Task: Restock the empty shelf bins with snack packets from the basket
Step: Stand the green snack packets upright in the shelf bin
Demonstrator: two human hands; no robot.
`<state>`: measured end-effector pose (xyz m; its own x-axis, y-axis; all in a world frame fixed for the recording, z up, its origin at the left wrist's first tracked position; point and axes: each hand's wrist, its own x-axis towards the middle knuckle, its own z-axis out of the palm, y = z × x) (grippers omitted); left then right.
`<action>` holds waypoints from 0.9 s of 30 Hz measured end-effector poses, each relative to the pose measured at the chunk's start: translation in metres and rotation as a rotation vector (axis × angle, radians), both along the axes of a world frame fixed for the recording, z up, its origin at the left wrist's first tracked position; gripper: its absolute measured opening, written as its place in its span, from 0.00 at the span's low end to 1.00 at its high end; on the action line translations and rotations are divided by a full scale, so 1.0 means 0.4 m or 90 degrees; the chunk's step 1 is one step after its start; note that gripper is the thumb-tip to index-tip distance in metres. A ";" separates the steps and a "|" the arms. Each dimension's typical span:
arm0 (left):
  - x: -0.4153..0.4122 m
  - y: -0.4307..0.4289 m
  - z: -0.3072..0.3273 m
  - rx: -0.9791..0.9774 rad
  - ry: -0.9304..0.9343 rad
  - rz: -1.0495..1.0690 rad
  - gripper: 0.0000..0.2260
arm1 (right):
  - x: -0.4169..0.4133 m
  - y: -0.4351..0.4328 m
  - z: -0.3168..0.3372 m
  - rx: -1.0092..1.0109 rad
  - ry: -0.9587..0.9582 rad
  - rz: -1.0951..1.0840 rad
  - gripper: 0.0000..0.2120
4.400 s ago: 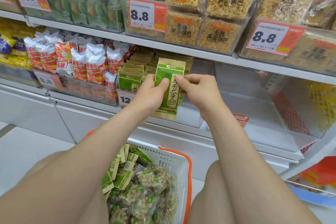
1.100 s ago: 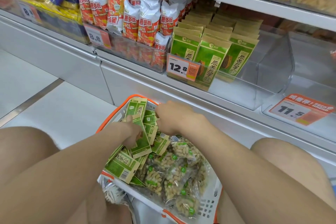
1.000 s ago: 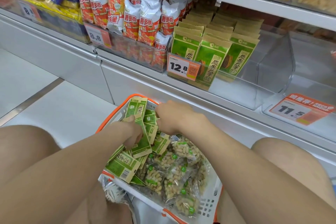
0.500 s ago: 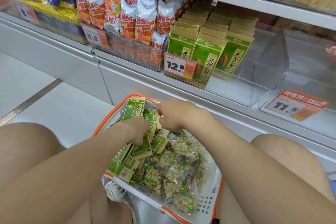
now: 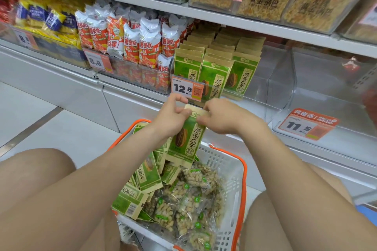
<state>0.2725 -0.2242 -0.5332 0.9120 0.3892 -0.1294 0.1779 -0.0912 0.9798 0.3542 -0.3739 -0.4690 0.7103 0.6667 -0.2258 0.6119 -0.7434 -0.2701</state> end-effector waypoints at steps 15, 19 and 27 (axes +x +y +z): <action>0.081 -0.163 0.180 -0.112 -0.135 0.031 0.09 | 0.026 -0.147 0.109 0.466 0.078 -0.214 0.09; 0.091 -0.187 0.217 -0.113 -0.167 0.036 0.11 | 0.041 -0.166 0.113 0.471 0.095 -0.222 0.11; 0.141 -0.143 0.209 0.457 -0.125 0.024 0.09 | 0.076 -0.190 0.162 0.637 -0.320 -0.305 0.16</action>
<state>0.3289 -0.2816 -0.4494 0.8763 0.3487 0.3323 0.0222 -0.7184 0.6952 0.3848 -0.4497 -0.4043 0.7926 0.0350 0.6087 0.5339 -0.5220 -0.6652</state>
